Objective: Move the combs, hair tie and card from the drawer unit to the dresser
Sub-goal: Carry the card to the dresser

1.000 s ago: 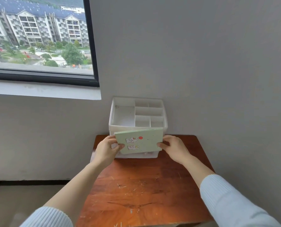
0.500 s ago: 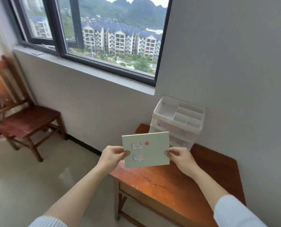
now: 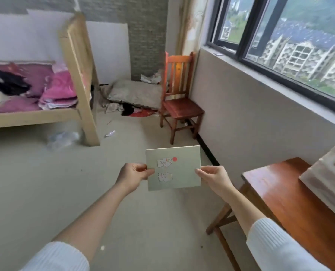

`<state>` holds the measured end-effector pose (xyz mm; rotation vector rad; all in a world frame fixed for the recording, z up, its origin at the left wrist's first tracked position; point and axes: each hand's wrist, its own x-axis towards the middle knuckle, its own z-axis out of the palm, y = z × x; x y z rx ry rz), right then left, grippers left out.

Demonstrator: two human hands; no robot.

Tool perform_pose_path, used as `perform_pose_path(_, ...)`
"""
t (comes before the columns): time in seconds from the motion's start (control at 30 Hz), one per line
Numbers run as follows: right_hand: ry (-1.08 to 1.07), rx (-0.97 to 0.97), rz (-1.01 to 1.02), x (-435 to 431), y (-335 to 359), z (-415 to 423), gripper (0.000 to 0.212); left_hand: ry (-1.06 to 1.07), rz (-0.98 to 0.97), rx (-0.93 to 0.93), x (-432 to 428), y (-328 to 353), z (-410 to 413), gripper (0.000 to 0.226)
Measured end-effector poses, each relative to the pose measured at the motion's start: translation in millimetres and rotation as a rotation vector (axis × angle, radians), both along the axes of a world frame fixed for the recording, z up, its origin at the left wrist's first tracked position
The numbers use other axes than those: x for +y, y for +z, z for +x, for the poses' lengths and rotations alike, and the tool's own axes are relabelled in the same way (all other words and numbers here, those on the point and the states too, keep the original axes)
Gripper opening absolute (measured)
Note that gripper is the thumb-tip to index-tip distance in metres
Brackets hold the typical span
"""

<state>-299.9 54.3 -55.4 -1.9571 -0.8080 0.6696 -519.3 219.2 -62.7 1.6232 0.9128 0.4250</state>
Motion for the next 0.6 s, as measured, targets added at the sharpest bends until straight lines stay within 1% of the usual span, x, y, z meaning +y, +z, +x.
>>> perform_pose_path(0.03,0.018,0.007,-0.02,5,1,-6,0.014,0.022,0.003,0.016,2,-2,-7,0.011)
perform_pose_path(0.1,0.201,0.012,-0.049,79,1,-77,0.016,0.181,0.047,0.027,41,-1,-103,0.013)
perform_pose_path(0.13,0.196,0.01,-0.046,86,3,-81,0.016,0.17,0.047,0.03,44,0,-110,0.011)
perform_pose_path(0.17,0.244,0.007,-0.04,108,6,-102,0.016,0.212,0.048,0.036,55,3,-136,0.009)
perform_pose_path(0.27,0.373,0.011,-0.028,192,10,-193,0.015,0.324,0.062,0.039,96,10,-242,0.01)
perform_pose_path(0.43,0.542,0.084,-0.043,311,12,-356,0.006,0.504,0.029,0.054,158,20,-415,0.013)
perform_pose_path(0.6,0.685,0.133,-0.055,410,13,-511,0.007,0.69,-0.003,0.046,215,28,-564,0.015)
